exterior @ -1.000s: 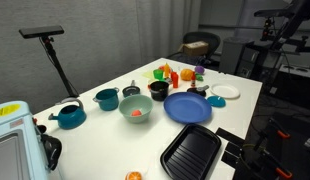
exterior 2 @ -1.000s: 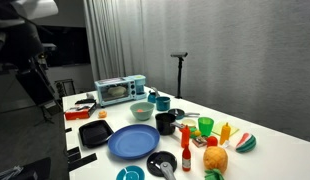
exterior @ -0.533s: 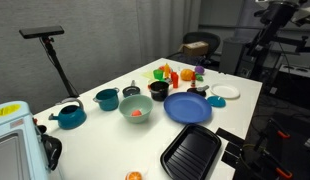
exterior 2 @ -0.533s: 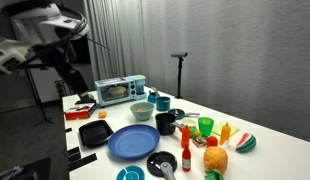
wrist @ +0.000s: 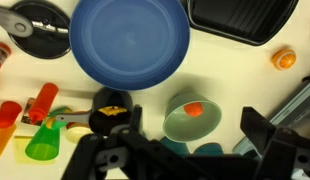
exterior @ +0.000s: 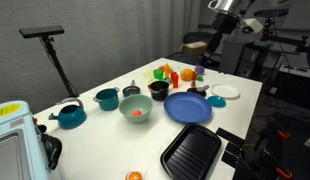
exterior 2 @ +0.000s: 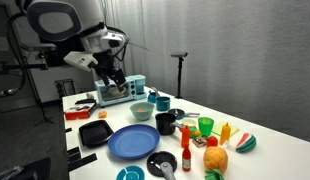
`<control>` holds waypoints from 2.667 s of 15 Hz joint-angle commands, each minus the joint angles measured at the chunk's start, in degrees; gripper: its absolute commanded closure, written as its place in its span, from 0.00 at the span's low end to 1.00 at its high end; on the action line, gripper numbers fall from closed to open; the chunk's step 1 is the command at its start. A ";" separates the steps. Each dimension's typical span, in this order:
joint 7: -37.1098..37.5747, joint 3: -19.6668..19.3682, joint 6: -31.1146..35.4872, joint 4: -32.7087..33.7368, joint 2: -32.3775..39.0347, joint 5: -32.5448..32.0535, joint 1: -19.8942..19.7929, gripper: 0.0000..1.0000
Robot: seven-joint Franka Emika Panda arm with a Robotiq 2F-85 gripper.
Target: Pick up the bowl and pour it's contents in the cup
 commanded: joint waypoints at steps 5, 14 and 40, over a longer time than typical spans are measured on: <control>-1.88 5.57 0.43 12.65 13.92 2.85 -3.23 0.00; -1.82 6.16 0.46 11.95 13.43 2.83 -3.98 0.00; 26.42 10.55 -3.26 67.08 66.54 -30.84 10.75 0.00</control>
